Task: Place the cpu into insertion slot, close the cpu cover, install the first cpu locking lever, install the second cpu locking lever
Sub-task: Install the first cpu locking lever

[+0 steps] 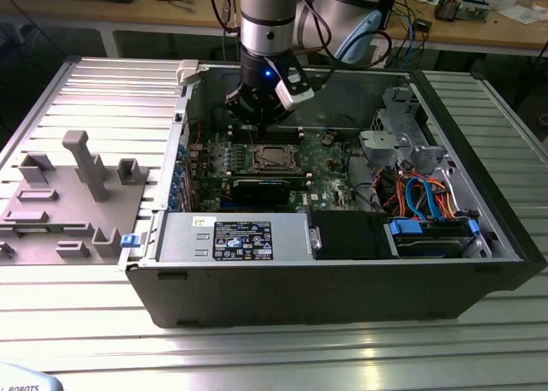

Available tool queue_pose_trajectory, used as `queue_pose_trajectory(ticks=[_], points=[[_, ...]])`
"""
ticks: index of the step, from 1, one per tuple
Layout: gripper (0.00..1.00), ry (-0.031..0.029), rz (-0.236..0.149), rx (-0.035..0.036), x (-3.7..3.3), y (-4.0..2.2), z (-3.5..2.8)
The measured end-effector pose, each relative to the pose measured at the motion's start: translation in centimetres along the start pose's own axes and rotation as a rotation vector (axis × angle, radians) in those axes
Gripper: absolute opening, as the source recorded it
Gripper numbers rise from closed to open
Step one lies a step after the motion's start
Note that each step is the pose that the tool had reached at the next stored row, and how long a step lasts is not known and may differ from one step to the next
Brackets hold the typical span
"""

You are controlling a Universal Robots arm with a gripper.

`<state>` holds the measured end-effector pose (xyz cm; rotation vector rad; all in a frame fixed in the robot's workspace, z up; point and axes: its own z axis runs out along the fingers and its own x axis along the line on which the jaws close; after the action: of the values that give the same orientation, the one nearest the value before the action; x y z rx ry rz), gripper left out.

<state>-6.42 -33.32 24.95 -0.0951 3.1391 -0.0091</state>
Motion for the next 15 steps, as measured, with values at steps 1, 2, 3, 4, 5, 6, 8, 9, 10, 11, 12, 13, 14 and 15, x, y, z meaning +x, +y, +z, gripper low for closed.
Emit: queue_pose_trajectory(ticks=[1,2,3,4,5,6,8,9,10,11,12,13,14,15], points=[[0.11,-0.0001,0.0,0.0001,0.08,0.0,0.0],[0.11,-0.0001,0.0,0.0001,0.16,0.01,0.0],[0.11,0.0,0.0,0.0001,0.23,0.02,0.0],[0.11,-0.0001,0.0,0.0001,0.32,0.02,0.0],[0.11,-0.0001,0.0,0.0001,0.39,0.03,0.0],[0.11,-0.0001,0.0,0.0001,0.44,0.03,0.0],[0.11,-0.0001,0.0,0.0001,0.54,0.04,0.0],[0.11,-0.0001,0.0,0.0001,0.58,0.04,0.0],[0.11,-0.0001,0.0,0.0002,0.62,0.04,-0.01],[0.11,-0.0002,0.0,0.0001,0.66,0.05,0.0],[0.11,-0.0002,0.0,0.0002,0.7,0.05,0.0],[0.11,-0.0002,0.0,0.0001,0.75,0.05,0.0],[0.11,-0.0001,0.0,0.0001,0.78,0.05,0.0],[0.11,-0.0002,0.0,0.0001,1.08,0.08,0.0]])
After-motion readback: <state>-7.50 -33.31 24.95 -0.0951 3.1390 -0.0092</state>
